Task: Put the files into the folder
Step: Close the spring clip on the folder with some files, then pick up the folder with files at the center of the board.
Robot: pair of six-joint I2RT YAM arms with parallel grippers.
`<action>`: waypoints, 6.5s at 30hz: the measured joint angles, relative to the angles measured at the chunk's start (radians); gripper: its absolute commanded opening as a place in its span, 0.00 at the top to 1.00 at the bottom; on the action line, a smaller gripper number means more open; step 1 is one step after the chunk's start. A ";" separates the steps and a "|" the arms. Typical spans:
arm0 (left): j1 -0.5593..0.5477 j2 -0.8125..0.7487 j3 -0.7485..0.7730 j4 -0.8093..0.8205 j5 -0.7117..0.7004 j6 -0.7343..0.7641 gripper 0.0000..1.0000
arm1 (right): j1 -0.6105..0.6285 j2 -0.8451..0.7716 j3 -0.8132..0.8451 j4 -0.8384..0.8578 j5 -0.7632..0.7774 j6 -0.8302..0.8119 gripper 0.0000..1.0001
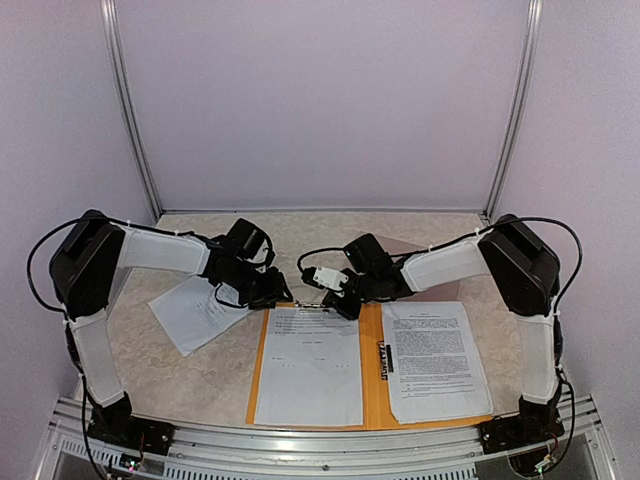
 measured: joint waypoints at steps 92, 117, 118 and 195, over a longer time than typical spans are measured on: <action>-0.115 -0.345 -0.446 0.131 0.008 -0.306 0.10 | 0.722 -0.404 -0.304 -0.522 0.583 0.584 0.57; -0.115 -0.321 -0.451 0.182 0.103 -0.316 0.11 | 0.739 -0.380 -0.285 -0.525 0.692 0.584 0.58; -0.115 -0.320 -0.451 0.184 0.106 -0.316 0.11 | 0.742 -0.380 -0.285 -0.523 0.687 0.581 0.55; -0.109 -0.126 -0.365 0.407 0.389 -0.414 0.97 | 0.792 -0.218 -0.177 -0.685 1.015 0.669 0.44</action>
